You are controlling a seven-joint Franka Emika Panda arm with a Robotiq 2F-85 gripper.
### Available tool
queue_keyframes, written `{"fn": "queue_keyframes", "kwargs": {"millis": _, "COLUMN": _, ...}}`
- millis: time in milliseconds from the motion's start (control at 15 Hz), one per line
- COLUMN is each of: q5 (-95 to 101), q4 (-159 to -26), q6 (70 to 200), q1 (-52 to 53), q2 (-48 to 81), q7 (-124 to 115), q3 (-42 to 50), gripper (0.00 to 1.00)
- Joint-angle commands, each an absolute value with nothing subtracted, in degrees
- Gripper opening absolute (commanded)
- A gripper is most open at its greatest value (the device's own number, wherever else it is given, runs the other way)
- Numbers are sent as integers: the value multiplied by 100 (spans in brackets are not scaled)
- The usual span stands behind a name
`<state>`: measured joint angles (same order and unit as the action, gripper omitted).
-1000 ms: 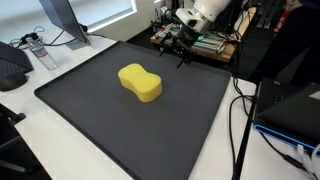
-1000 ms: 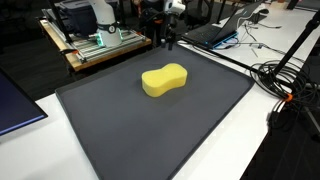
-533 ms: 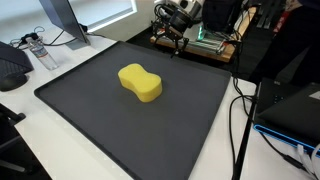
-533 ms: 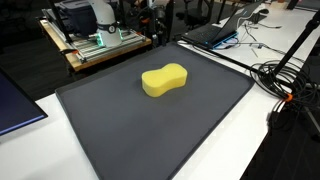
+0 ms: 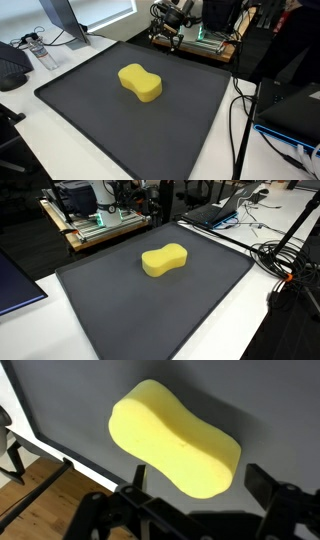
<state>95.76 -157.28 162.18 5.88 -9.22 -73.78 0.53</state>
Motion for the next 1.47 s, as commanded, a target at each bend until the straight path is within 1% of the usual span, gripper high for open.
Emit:
{"fn": "queue_keyframes", "kwargs": {"millis": 0, "q5": 9576, "q4": -15728, "q6": 16218, "q1": 588, "q2": -922, "q7": -7378, "q3": 51, "gripper": 100}}
{"fn": "queue_keyframes", "kwargs": {"millis": 267, "q5": 9912, "q4": -15671, "q6": 16644, "q1": 407, "q2": -933, "q7": -7415, "q3": 292, "gripper": 100}}
{"fn": "queue_keyframes", "kwargs": {"millis": 533, "q5": 10724, "q4": -15476, "q6": 17807, "q1": 121, "q2": -963, "q7": -7621, "q3": 818, "gripper": 100}}
{"fn": "queue_keyframes", "kwargs": {"millis": 733, "q5": 10976, "q4": -15244, "q6": 18494, "q1": -67, "q2": -891, "q7": -7624, "q3": 1248, "gripper": 100}}
{"fn": "queue_keyframes", "kwargs": {"millis": 1067, "q5": 10768, "q4": -14898, "q6": 19419, "q1": -272, "q2": -509, "q7": -7375, "q3": 1930, "gripper": 100}}
{"fn": "queue_keyframes", "kwargs": {"millis": 1133, "q5": 9790, "q4": -15083, "q6": 19543, "q1": -628, "q2": -419, "q7": -6348, "q3": 1783, "gripper": 100}}
{"fn": "queue_keyframes", "kwargs": {"millis": 1200, "q5": 10424, "q4": -14800, "q6": 19725, "q1": -419, "q2": -171, "q7": -7068, "q3": 2070, "gripper": 100}}
{"fn": "queue_keyframes", "kwargs": {"millis": 1400, "q5": 10218, "q4": -14653, "q6": 20120, "q1": -618, "q2": 419, "q7": -6919, "q3": 2230, "gripper": 100}}
